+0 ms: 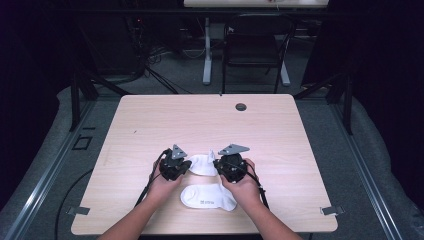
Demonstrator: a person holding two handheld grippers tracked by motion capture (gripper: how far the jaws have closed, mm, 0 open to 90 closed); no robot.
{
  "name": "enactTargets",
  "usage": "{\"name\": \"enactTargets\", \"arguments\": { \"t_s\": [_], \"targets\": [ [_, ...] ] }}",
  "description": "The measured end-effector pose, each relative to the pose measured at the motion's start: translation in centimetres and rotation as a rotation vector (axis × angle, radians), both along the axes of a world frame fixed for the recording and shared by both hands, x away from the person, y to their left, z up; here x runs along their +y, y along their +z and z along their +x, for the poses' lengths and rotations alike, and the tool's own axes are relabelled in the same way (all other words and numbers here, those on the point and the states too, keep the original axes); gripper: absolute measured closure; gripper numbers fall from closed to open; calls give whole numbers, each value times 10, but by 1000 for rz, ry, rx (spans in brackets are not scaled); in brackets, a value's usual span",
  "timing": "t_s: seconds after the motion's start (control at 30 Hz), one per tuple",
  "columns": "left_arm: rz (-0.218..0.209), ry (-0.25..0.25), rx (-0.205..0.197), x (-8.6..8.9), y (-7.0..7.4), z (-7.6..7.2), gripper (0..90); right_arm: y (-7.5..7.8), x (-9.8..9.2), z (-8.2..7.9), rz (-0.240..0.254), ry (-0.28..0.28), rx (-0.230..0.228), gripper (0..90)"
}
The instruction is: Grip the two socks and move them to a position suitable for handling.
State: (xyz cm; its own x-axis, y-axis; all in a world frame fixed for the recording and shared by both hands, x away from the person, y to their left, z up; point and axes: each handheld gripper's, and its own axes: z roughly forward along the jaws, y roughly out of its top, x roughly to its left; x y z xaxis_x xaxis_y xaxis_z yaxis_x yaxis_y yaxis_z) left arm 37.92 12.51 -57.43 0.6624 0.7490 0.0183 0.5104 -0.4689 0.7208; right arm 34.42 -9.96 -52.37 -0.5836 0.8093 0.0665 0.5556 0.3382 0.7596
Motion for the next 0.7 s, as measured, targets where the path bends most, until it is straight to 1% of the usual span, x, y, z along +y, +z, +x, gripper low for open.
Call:
{"name": "enactTargets", "arguments": {
  "t_s": [0.03,0.1,0.27,0.33,0.37,0.4,0.47,0.57,0.63,0.67,0.7],
  "targets": [
    [-3,8,4,1,-1,0,894,-1,-2,1,-1,0,-1,874],
    [0,16,10,4,-4,-1,893,-4,-7,2,7,-20,9,874],
    [-23,26,21,10,-5,-3,892,-11,-19,3,10,-49,26,874],
    [-26,28,20,11,-5,-4,892,-15,-24,3,6,-63,34,874],
    [-29,30,22,11,-5,-4,891,-17,-26,3,-5,-65,37,874],
    [-33,34,17,12,-6,-5,892,-18,-28,4,-5,-71,36,874],
    [-32,29,23,13,-6,-5,892,-22,-31,4,-7,-83,43,874],
    [-36,30,25,13,-6,-6,892,-28,-37,6,-18,-102,63,875],
    [-40,29,27,14,-6,-7,892,-33,-40,7,-16,-109,70,875],
    [-40,27,27,15,-6,-7,892,-35,-41,8,-25,-111,77,876],
    [-42,29,28,15,-6,-7,892,-38,-41,8,-20,-119,79,876]
  ]
}}
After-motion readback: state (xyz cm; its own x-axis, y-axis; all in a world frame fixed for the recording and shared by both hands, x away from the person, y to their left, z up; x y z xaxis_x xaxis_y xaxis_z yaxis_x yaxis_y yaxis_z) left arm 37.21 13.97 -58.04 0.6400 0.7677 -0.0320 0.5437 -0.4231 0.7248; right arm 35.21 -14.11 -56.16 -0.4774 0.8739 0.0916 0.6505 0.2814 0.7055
